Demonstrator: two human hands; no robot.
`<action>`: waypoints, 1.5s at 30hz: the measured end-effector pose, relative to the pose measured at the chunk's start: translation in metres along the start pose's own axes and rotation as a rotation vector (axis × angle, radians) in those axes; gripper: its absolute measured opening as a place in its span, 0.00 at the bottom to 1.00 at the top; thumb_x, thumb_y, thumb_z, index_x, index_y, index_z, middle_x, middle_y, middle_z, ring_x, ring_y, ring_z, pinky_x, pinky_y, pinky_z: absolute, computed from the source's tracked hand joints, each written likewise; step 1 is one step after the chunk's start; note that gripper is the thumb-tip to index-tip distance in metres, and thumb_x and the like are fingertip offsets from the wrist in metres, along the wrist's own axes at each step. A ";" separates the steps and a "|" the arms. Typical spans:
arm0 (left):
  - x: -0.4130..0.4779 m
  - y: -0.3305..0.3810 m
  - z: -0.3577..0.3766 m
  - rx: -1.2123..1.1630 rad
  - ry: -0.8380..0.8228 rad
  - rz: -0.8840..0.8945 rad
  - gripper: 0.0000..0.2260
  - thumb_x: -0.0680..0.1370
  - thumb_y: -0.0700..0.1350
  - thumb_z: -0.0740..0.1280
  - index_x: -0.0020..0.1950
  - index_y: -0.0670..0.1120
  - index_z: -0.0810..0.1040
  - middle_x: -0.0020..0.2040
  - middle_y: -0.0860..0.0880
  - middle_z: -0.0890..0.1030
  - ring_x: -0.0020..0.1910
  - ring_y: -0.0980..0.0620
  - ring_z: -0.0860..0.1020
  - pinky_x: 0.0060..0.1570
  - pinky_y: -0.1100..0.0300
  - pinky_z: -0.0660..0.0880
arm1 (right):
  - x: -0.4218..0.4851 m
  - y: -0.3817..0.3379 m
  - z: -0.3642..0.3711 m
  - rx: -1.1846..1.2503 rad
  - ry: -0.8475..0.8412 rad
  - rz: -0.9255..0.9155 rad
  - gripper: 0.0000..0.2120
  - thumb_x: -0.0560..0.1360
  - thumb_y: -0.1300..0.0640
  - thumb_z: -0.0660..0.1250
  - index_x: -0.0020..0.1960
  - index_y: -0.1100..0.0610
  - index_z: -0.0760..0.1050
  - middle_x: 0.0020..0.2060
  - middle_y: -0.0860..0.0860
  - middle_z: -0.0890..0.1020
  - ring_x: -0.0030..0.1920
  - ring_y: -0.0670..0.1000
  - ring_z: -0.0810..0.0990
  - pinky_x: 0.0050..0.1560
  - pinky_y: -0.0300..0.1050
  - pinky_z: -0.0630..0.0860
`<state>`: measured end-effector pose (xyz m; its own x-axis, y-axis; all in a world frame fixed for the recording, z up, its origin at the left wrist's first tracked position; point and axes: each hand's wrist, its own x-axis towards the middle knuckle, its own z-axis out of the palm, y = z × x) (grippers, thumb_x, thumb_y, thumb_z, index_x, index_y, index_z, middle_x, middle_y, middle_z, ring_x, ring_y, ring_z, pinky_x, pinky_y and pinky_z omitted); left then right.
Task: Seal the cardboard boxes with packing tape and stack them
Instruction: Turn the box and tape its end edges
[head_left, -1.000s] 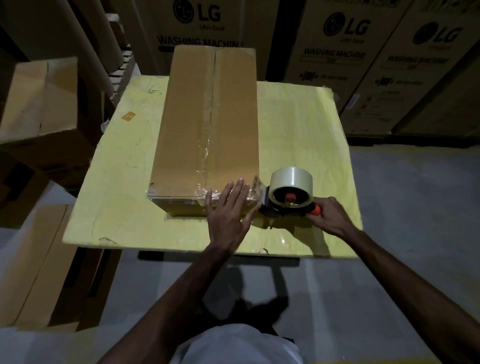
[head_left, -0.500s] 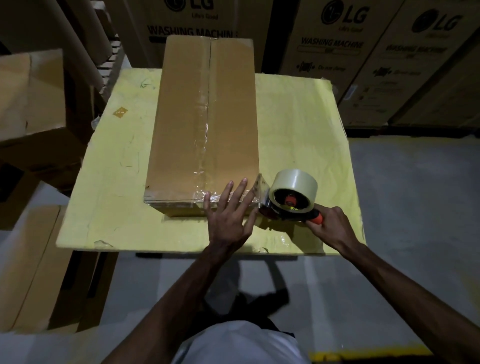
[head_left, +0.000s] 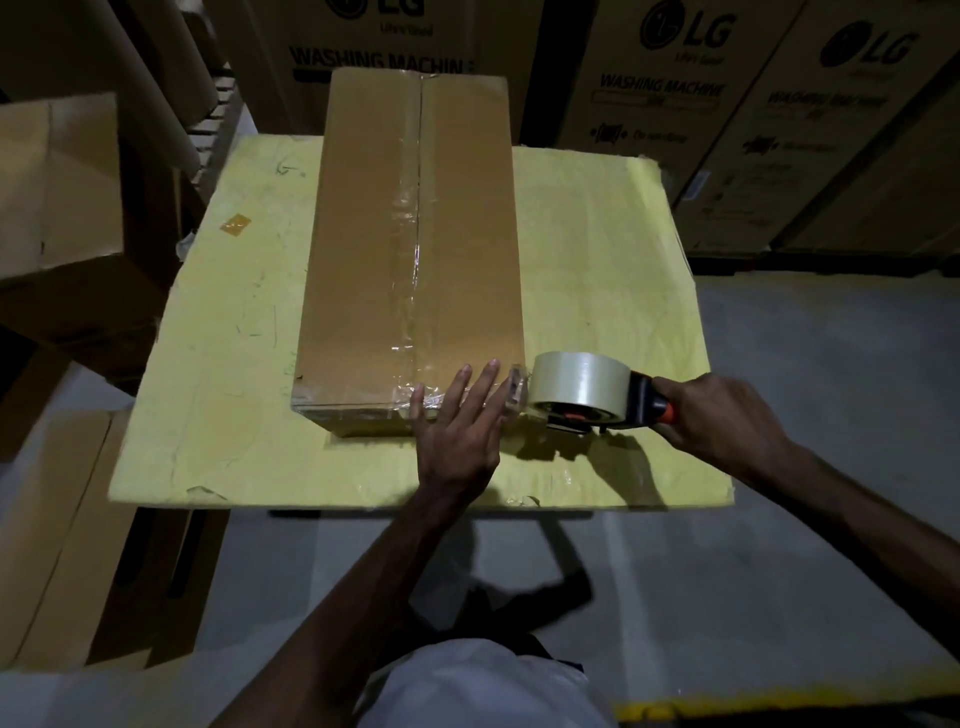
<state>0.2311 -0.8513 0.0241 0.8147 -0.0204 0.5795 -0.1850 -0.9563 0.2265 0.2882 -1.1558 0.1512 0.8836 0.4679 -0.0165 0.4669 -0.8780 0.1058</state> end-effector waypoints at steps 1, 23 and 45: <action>0.000 0.000 0.000 -0.004 0.012 -0.004 0.26 0.80 0.49 0.71 0.78 0.57 0.71 0.79 0.56 0.69 0.77 0.51 0.69 0.76 0.37 0.53 | 0.001 -0.003 -0.001 -0.016 -0.015 -0.001 0.12 0.73 0.47 0.76 0.52 0.52 0.80 0.28 0.53 0.80 0.25 0.55 0.76 0.29 0.41 0.64; -0.013 -0.010 0.002 -0.021 0.101 0.019 0.22 0.82 0.49 0.70 0.77 0.56 0.73 0.76 0.59 0.72 0.75 0.52 0.71 0.71 0.41 0.60 | -0.008 -0.046 0.043 0.353 -0.140 0.229 0.04 0.75 0.54 0.72 0.49 0.51 0.80 0.33 0.48 0.80 0.32 0.50 0.77 0.34 0.42 0.67; 0.016 0.038 0.002 -0.102 0.111 -0.248 0.23 0.71 0.71 0.72 0.52 0.53 0.85 0.64 0.56 0.82 0.69 0.48 0.77 0.71 0.32 0.58 | -0.004 -0.053 0.082 1.289 -0.267 0.944 0.15 0.74 0.46 0.76 0.40 0.57 0.78 0.28 0.55 0.79 0.25 0.52 0.73 0.27 0.43 0.70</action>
<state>0.2386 -0.8884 0.0406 0.7778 0.2483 0.5774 -0.0465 -0.8934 0.4468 0.2630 -1.1189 0.0645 0.7738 -0.1678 -0.6108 -0.6213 -0.3889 -0.6803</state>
